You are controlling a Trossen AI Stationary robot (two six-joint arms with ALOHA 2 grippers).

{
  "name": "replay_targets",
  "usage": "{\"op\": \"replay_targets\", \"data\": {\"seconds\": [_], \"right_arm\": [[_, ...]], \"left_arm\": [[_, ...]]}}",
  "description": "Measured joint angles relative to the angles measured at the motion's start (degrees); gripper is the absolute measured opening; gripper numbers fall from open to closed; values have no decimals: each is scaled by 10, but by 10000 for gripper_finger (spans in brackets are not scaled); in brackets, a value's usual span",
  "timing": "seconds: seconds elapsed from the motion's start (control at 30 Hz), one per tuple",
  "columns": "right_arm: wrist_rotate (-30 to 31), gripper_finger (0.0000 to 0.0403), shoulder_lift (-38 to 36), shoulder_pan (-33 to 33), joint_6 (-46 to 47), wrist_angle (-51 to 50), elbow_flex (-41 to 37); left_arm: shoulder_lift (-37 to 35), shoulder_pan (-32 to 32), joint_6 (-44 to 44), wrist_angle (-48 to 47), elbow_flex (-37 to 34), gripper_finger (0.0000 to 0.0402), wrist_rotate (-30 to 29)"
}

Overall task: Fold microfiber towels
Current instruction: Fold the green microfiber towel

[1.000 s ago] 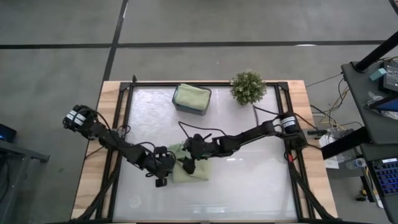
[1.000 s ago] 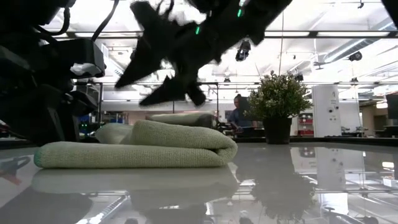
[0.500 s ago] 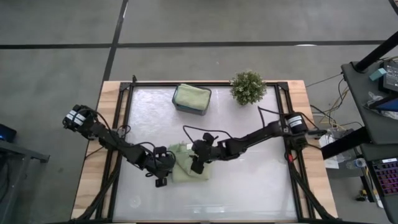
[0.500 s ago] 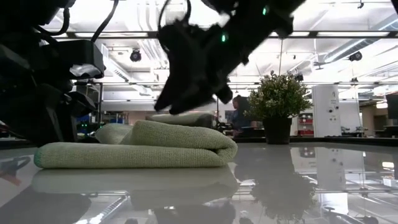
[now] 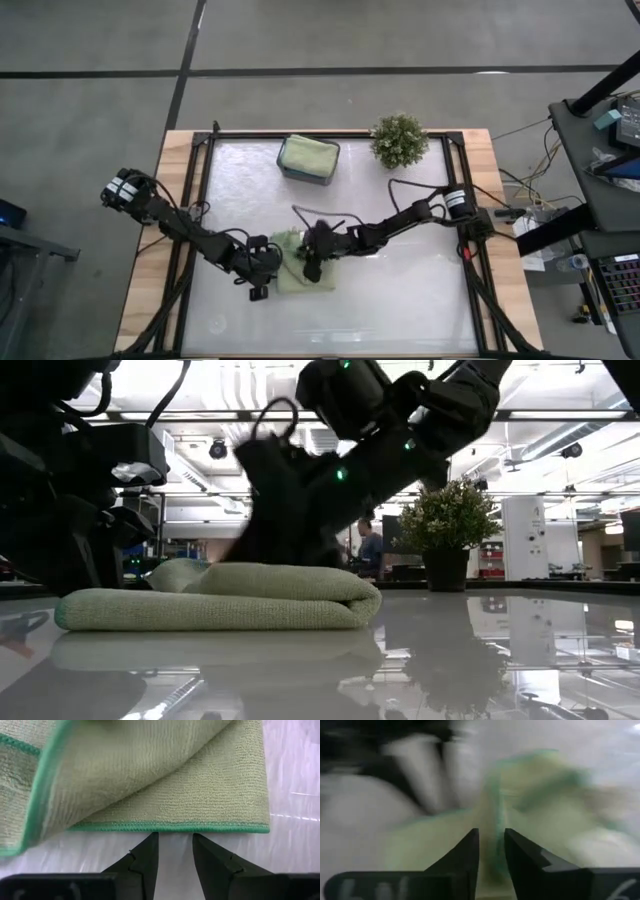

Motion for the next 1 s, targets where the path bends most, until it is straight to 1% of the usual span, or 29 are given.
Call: {"op": "replay_targets", "data": {"seconds": [0.1,0.2,0.27,0.4,0.5,0.53,0.6,0.73,0.8,0.83,0.9,1.0], "right_arm": [[-81,69,14,10,-6,83,1],[-117,52,26,19,-17,141,1],[-119,42,29,25,-31,152,1],[-119,31,19,33,-61,151,1],[-117,28,-3,37,-80,131,1],[-112,28,-12,39,-91,119,1],[-93,29,-31,45,-114,74,1],[3,28,-72,68,-161,-16,-5],[44,28,-92,79,-181,-44,-14],[58,28,-104,84,-187,-55,-21],[70,28,-123,91,-193,-64,-41],[71,28,-155,91,-190,-63,-78]], "left_arm": [[-1,0,11,-2,1,105,0],[-8,0,14,-11,2,105,10],[-18,-1,13,-29,7,105,21],[-52,0,9,-94,28,105,37],[-83,0,11,-103,31,105,29],[-92,0,13,-99,32,105,20],[-108,-1,15,-93,32,105,-16],[-128,1,15,-68,30,105,-137],[-129,7,25,-48,29,105,-192],[-127,13,38,-31,29,105,-204],[-119,30,74,13,30,105,-207],[-98,64,127,102,30,105,-181]]}}
